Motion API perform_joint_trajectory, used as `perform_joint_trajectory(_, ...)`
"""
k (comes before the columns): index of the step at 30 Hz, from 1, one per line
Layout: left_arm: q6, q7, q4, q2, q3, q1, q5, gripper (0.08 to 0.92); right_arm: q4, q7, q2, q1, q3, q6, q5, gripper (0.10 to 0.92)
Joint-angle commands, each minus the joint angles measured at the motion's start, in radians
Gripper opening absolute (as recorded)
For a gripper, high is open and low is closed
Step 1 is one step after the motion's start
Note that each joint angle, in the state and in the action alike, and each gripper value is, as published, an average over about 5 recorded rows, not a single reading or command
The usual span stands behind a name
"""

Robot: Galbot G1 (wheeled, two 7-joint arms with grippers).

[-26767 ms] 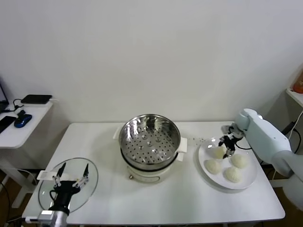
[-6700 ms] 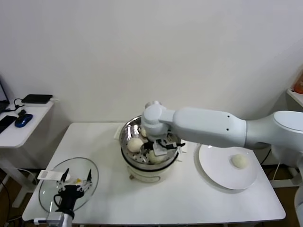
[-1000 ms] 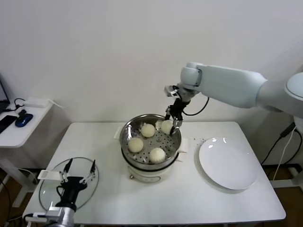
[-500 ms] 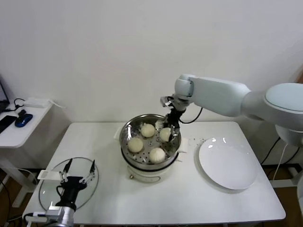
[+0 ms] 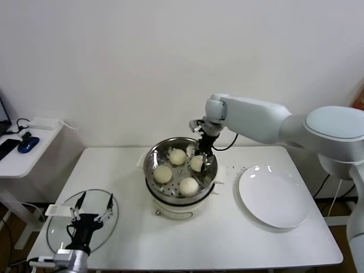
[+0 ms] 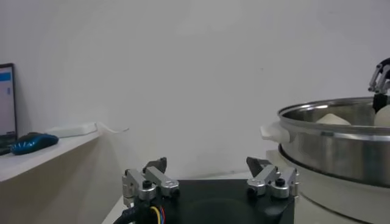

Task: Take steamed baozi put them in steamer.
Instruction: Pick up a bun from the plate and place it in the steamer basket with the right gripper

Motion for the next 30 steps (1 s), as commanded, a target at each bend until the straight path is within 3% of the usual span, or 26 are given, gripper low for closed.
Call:
perform_joint_trajectory(1, -0.001, 0.000, -0.001, -0.001, 0.000, 0.001, -0.001, 0.823, -0.019, 0.000, 0.011, -0.019, 0.008, 0.004, -0.021, 0.652)
perform_joint_trajectory(12, -0.001, -0.001, 0.001, -0.001, -0.001, 0.001, -0.002, 0.823, -0.017, 0.006, 0.008, -0.029, 0.018, 0.007, -0.025, 0.687)
perform_joint_trajectory(19, 0.000, -0.001, 0.000, -0.003, -0.001, -0.001, 0.000, 0.823, -0.010, 0.001, 0.006, -0.020, 0.026, 0.007, -0.015, 0.813)
perform_joint_trajectory(30, 0.004, -0.001, -0.011, -0.004, 0.002, 0.001, 0.001, 0.823, 0.129, -0.013, -0.088, 0.120, 0.014, 0.009, 0.051, 0.823)
